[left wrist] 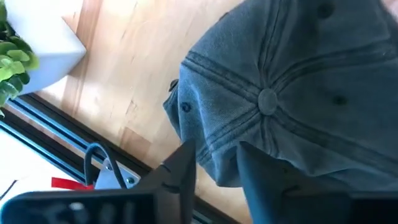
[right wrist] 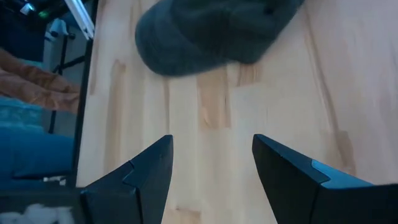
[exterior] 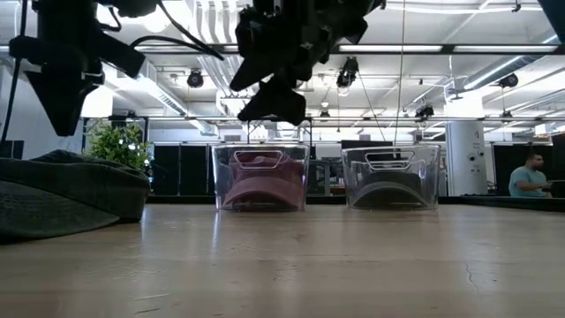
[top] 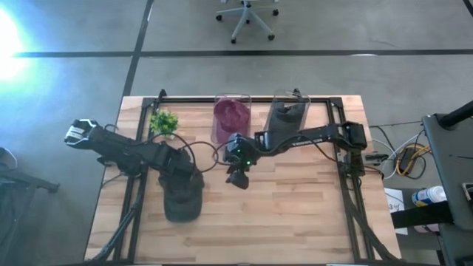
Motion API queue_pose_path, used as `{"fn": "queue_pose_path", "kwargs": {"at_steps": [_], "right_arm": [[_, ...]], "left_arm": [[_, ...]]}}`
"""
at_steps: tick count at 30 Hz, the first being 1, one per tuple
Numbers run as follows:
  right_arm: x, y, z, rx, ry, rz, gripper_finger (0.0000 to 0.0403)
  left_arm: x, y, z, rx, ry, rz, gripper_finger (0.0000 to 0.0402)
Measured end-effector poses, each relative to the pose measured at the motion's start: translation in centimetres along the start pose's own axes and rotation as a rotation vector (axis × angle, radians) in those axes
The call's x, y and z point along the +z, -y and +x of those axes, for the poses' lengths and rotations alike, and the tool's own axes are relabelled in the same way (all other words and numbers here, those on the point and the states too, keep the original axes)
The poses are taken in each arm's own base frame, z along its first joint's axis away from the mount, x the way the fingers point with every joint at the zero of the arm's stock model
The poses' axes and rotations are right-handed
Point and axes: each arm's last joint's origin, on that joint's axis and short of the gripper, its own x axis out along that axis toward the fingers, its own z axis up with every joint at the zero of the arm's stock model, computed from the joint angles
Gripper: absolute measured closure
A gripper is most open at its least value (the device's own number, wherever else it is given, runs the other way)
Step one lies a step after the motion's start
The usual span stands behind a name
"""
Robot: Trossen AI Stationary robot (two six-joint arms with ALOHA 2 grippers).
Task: Pick & Place hat
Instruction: Put the black cap into the right transparent bin
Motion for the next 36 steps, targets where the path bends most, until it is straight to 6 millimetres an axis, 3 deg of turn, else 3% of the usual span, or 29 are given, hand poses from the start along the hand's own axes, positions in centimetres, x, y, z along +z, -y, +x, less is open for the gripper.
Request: {"fn": "queue_pose_path", "kwargs": {"at_steps": [7, 23, 27, 33, 36], "right_arm": [[0.1, -0.6, 0.2, -0.009, -0.051, 0.003, 0.0186], [-0.2, -0.6, -0.2, -0.043, -0.073, -0.03, 0.0186], [-0.2, -0.6, -0.2, -0.044, -0.074, -0.058, 0.0186], [-0.2, -0.5, -0.2, -0.066, -0.067, -0.073, 0.0186], [-0.2, -0.5, -0.2, -0.066, -0.068, -0.082, 0.0186]], "left_arm": [[0.2, 0.9, 1.4, -0.059, 0.068, 0.089, 0.0236], [-1.5, 0.9, 6.3, -0.059, 0.029, 0.329, 0.0237], [-1.4, 1.1, 6.5, -0.091, 0.044, 0.336, 0.0275], [-0.6, 1.9, 6.4, -0.152, 0.136, 0.329, 0.0387], [-0.2, 2.2, 6.2, -0.188, 0.179, 0.292, 0.0393]]}}
